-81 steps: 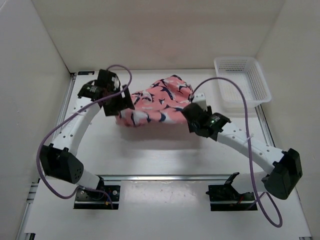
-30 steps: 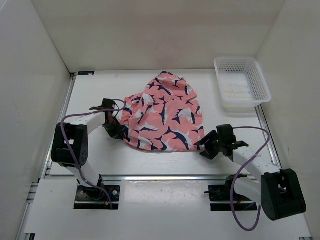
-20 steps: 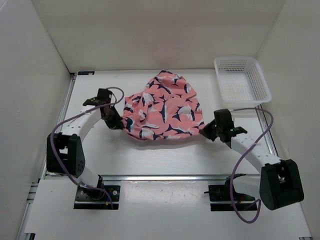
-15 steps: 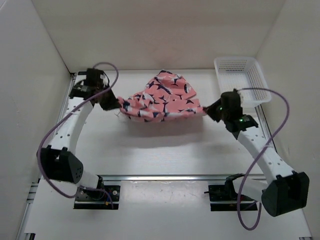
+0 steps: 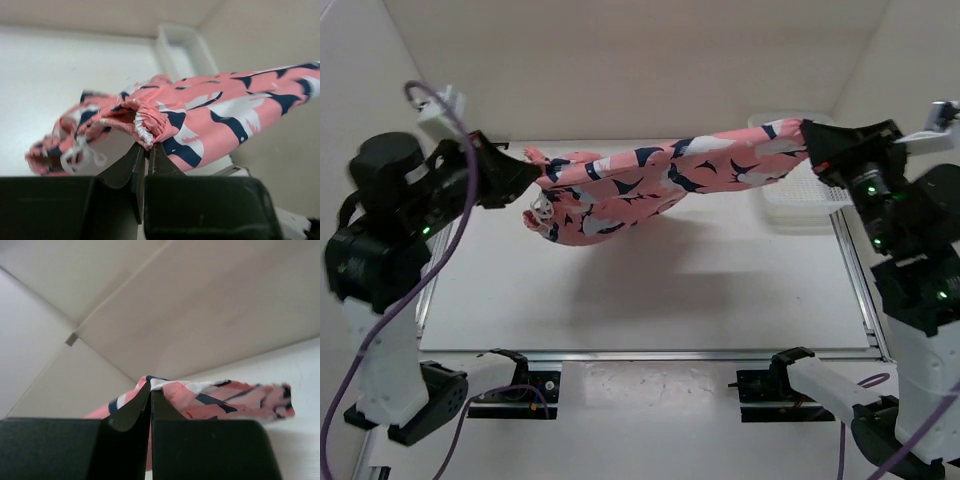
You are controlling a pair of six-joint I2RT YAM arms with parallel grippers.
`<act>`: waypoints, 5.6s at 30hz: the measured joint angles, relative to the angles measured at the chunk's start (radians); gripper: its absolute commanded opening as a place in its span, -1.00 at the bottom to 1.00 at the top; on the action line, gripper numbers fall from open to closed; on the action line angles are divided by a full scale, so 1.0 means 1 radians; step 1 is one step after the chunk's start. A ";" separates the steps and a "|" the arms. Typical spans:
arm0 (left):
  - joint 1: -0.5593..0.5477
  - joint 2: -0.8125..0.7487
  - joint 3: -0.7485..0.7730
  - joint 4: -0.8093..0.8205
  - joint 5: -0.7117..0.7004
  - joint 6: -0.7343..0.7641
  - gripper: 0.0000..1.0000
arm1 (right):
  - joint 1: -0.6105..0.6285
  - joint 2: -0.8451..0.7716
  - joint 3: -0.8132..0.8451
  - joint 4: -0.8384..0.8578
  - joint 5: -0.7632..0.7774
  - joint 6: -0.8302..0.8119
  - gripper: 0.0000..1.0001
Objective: Fold and stack the shorts
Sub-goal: Flatten the shorts out, then fold the shorts
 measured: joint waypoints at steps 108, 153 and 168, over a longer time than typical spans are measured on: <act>0.463 0.233 -0.917 0.375 -0.053 0.007 -0.01 | 0.616 0.274 -0.709 -0.090 -0.167 -0.046 0.05; 0.414 0.557 -0.938 0.474 -0.025 -0.023 0.86 | 0.360 0.525 -0.384 -0.281 0.117 -0.142 0.73; 0.247 0.775 -0.746 0.524 0.000 -0.097 -0.78 | 0.358 0.457 -0.414 -0.346 0.129 -0.140 0.73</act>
